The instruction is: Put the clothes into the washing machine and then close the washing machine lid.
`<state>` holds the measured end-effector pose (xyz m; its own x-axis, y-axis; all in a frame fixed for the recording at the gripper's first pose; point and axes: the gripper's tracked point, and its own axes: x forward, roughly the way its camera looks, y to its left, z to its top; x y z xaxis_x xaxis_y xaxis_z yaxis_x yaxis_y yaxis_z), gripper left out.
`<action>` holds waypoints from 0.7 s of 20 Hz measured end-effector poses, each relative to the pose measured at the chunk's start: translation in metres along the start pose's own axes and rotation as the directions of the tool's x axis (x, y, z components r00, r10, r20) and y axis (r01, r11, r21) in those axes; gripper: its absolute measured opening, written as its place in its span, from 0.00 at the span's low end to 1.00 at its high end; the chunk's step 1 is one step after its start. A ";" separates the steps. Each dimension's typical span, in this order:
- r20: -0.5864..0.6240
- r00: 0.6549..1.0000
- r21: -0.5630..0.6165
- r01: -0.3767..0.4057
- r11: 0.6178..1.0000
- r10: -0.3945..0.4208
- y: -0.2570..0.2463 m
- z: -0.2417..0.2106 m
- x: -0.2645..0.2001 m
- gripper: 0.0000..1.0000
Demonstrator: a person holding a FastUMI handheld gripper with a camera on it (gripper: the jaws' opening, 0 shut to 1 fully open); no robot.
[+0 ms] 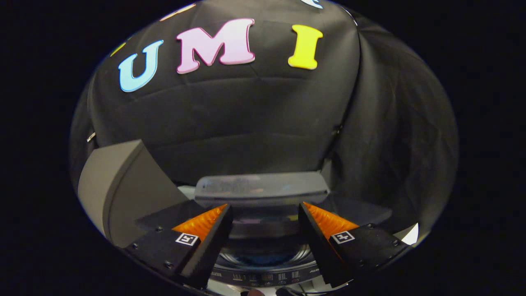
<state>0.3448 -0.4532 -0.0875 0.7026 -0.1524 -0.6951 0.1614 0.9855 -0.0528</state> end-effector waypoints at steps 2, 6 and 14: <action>-0.057 0.998 -0.012 -0.004 1.000 0.004 0.006 -0.017 0.007 1.00; -0.131 0.991 -0.022 -0.004 1.000 0.001 0.000 -0.045 0.031 1.00; -0.162 0.987 -0.042 -0.008 0.999 0.001 -0.002 -0.069 0.041 1.00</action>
<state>0.3257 -0.4563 -0.1652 0.5814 -0.1375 -0.8019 0.1266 0.9889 -0.0778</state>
